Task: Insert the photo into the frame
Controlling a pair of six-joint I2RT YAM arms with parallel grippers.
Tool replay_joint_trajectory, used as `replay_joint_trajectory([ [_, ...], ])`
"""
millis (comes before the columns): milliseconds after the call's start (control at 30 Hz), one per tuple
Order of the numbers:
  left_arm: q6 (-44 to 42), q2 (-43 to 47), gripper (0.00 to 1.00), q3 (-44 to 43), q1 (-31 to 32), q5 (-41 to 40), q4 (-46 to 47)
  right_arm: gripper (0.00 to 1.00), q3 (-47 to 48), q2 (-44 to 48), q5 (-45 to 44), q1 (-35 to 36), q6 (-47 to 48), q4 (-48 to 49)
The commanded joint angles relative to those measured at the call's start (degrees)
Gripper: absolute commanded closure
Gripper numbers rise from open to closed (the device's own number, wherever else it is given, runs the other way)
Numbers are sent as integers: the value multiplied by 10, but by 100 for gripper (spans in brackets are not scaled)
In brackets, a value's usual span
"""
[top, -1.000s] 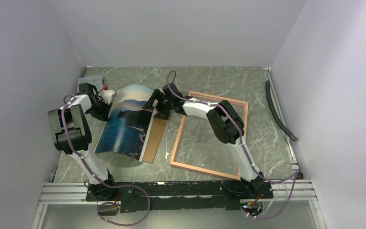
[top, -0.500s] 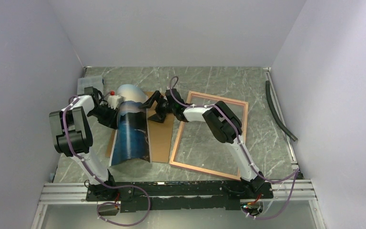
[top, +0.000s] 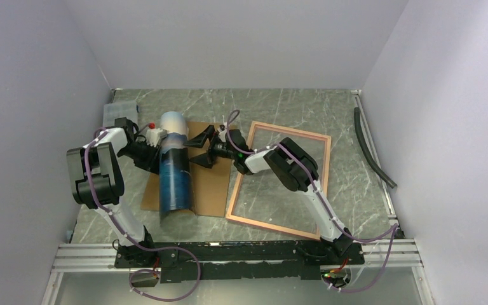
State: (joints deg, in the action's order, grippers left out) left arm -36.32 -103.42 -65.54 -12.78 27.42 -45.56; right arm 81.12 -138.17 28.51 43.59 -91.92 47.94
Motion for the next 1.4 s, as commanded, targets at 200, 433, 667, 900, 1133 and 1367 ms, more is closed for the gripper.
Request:
replay_joint_trajectory([
  [200, 22, 17, 73, -10, -32, 37, -21, 0, -31, 11, 38, 14, -69, 123],
  [433, 45, 8, 74, -27, -55, 63, -39, 0, 25, 32, 60, 30, 24, -49],
  [667, 67, -3, 75, -24, -79, 94, -45, 0, 61, 8, 68, 41, 18, -68],
  [900, 82, -13, 74, -31, -112, 117, -49, 0, 114, -10, 69, 50, -1, -53],
  [1133, 108, -3, 73, -15, -133, 75, -23, 0, 166, -21, 72, 64, 26, -127],
  [1367, 126, 23, 72, 21, -169, 6, 21, 0, 168, -28, 72, 63, 59, -195],
])
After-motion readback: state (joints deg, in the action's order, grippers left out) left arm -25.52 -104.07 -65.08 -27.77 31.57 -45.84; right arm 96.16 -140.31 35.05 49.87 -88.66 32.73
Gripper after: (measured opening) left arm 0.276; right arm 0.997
